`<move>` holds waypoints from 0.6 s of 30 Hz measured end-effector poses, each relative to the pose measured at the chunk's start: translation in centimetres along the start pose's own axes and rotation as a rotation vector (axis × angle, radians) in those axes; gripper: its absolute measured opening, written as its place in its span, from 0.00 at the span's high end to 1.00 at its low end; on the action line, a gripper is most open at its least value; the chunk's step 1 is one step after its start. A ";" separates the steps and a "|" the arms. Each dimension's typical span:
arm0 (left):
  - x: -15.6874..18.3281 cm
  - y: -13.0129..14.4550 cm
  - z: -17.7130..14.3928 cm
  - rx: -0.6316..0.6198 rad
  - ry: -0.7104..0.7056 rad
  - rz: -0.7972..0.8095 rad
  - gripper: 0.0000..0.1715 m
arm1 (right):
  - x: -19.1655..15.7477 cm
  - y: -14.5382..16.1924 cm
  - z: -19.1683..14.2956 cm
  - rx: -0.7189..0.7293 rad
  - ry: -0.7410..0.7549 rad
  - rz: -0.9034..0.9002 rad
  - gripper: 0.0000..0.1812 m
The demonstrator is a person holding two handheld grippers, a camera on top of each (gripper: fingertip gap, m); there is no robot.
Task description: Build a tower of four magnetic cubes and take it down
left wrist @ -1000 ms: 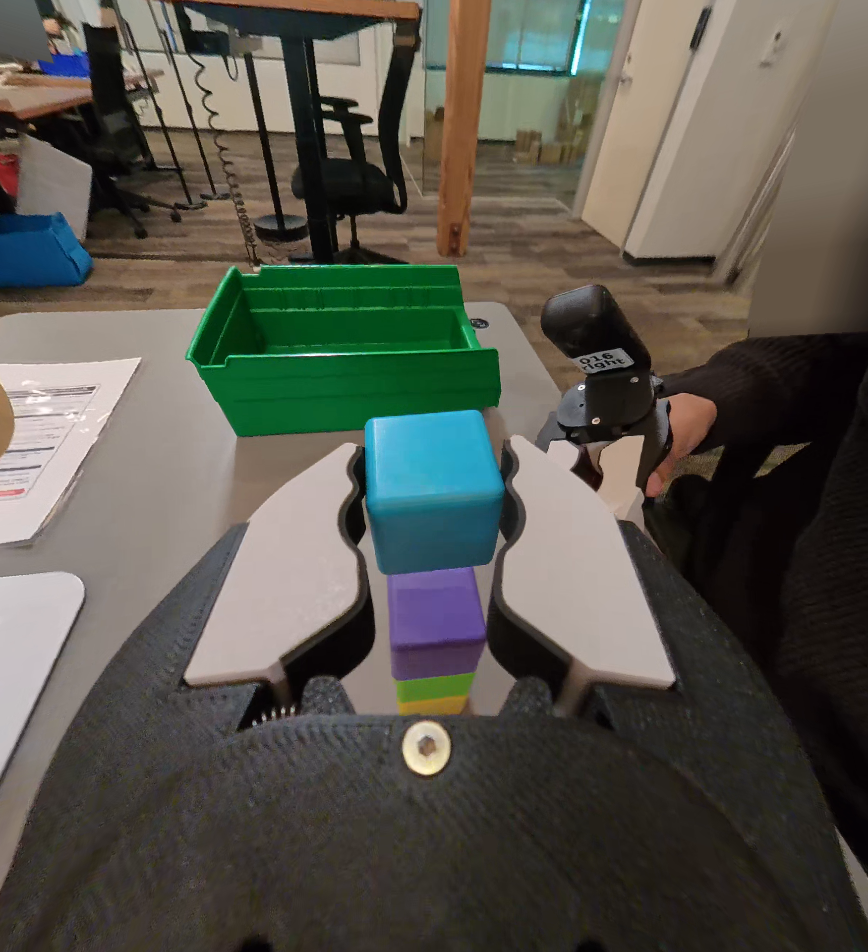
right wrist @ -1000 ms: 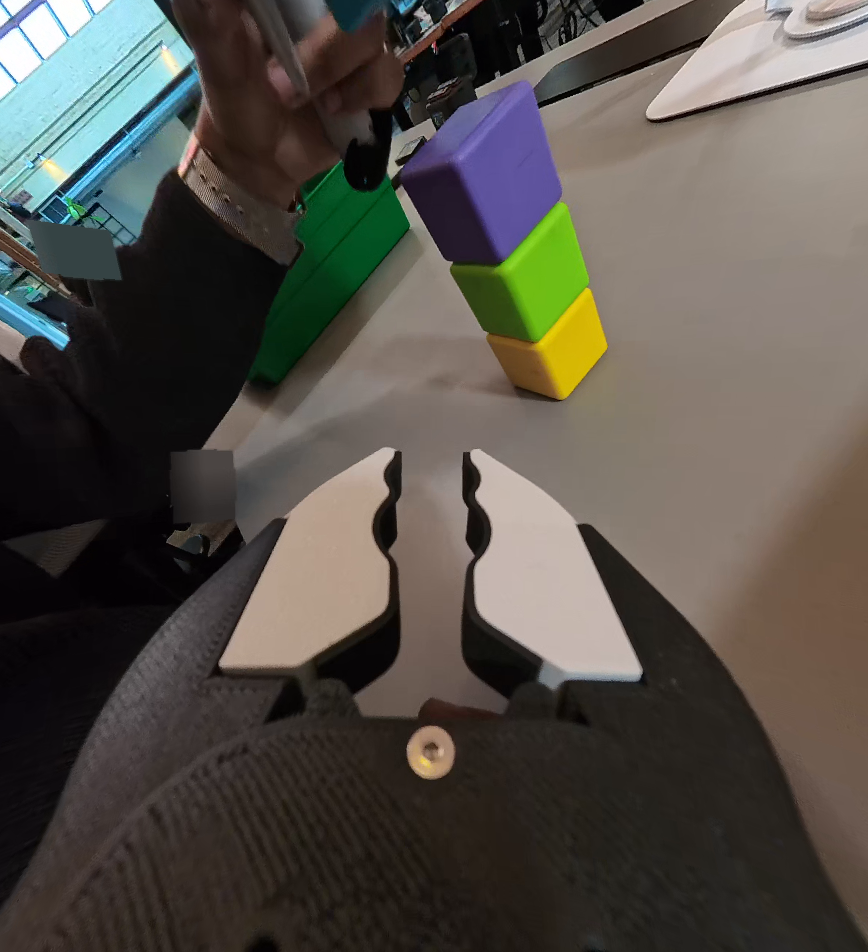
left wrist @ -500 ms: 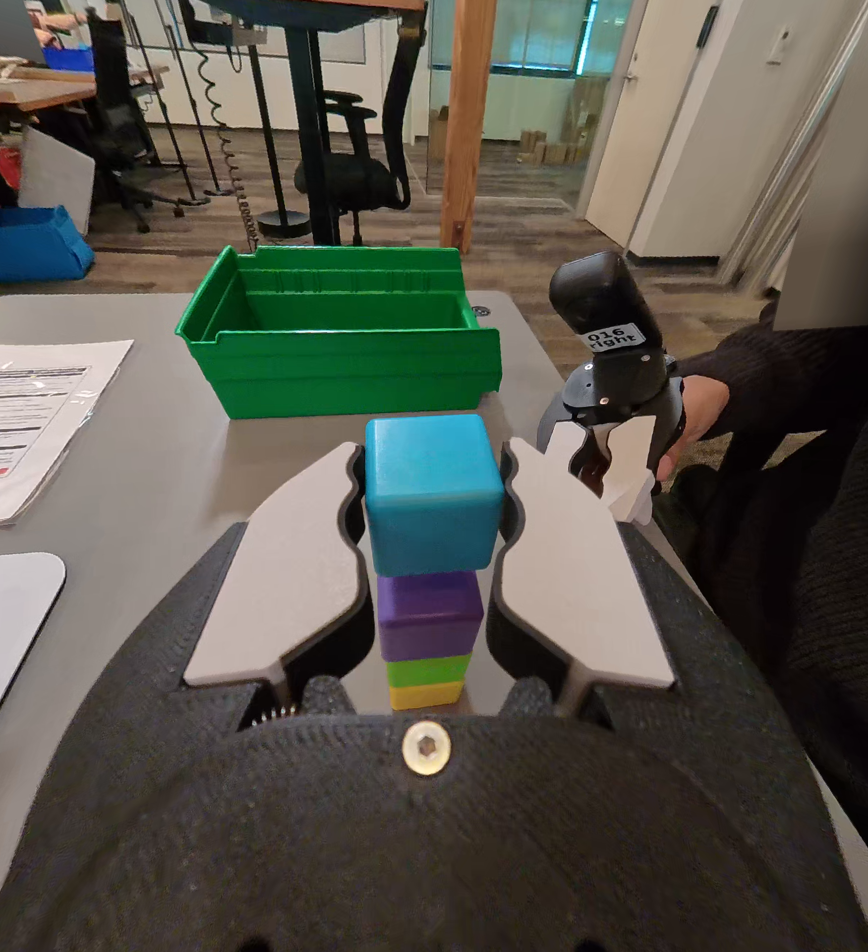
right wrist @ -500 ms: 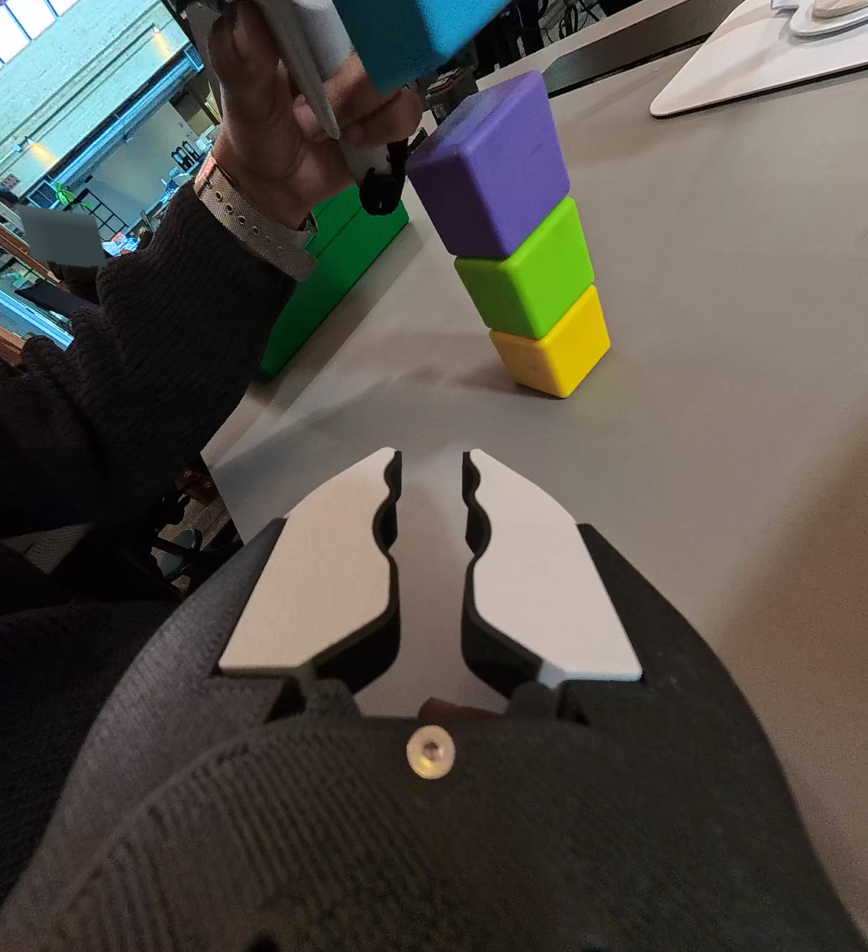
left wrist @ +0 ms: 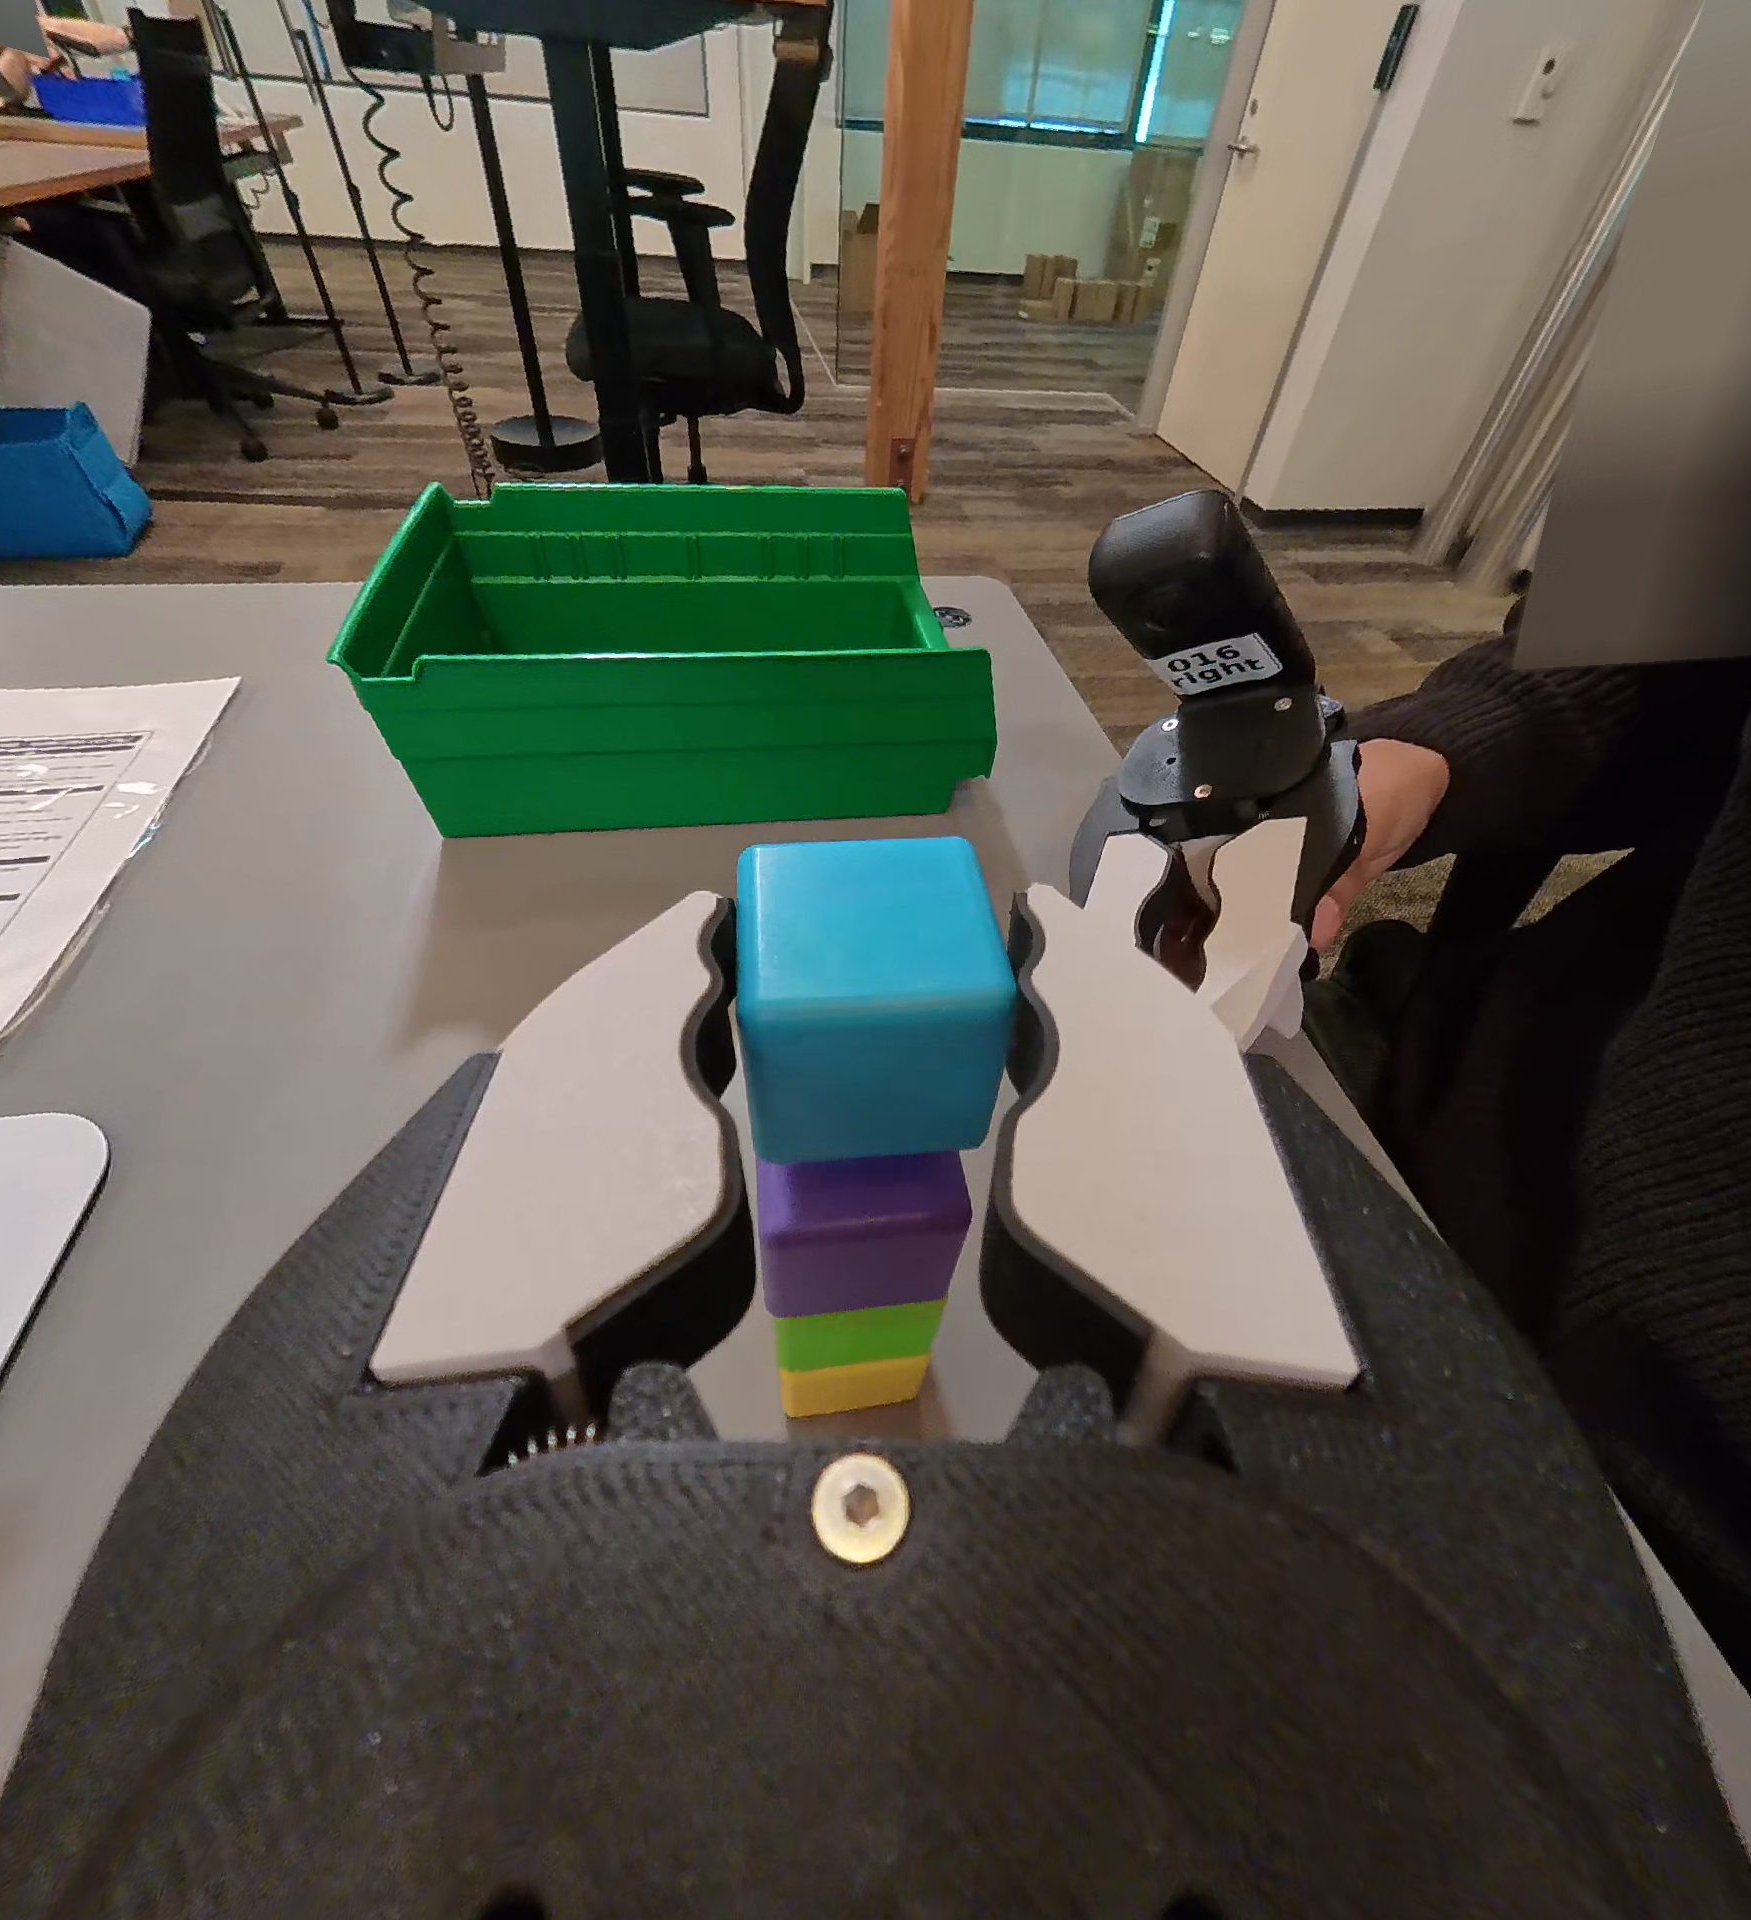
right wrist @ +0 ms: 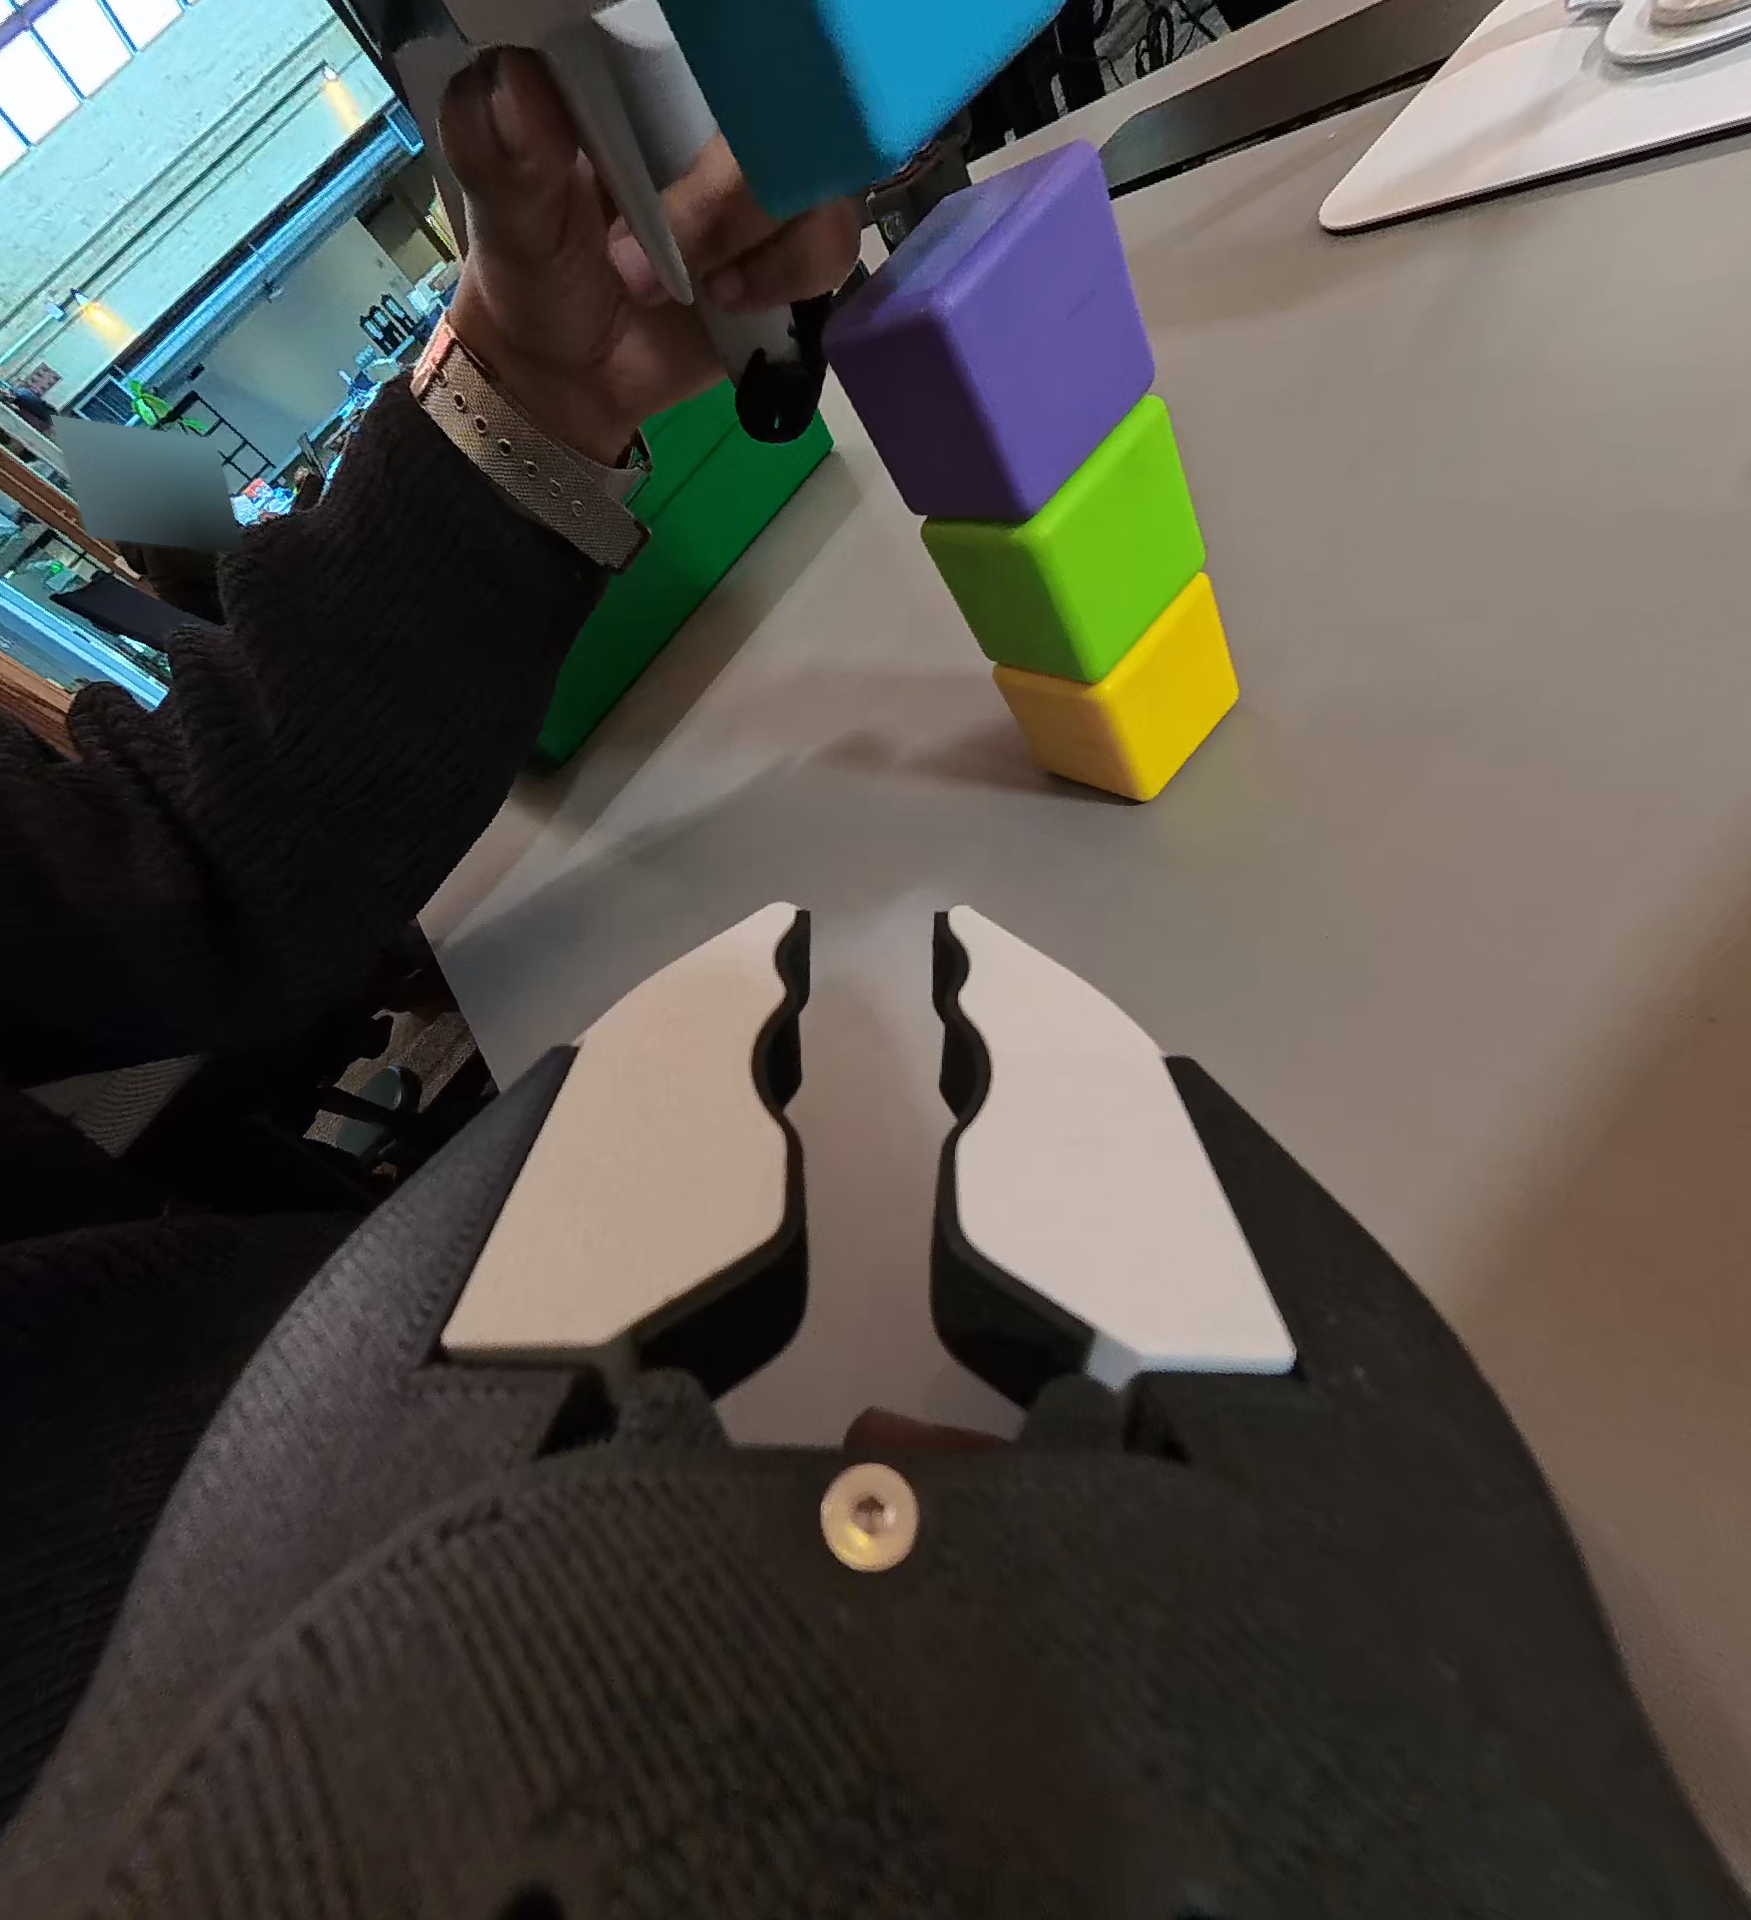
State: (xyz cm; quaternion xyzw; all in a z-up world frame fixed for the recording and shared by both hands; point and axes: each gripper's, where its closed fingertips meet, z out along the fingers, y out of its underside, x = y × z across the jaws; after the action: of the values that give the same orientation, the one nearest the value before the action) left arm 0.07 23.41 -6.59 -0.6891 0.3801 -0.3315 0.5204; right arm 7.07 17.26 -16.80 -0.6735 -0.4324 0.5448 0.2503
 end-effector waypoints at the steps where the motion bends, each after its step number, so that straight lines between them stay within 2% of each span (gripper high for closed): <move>1: 0.0 0.0 0.0 0.003 0.004 -0.001 0.71 | 0.0 0.0 0.0 0.000 -0.001 0.001 0.87; 18: 0.2 1.3 0.6 -0.022 0.031 -0.023 0.71 | 0.0 -0.1 0.0 0.003 -0.006 0.009 0.87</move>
State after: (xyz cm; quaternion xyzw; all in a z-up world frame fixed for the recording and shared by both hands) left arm 0.43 23.27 -8.00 -0.6938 0.3839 -0.3440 0.5029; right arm 7.07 17.28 -16.73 -0.6735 -0.4291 0.5486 0.2477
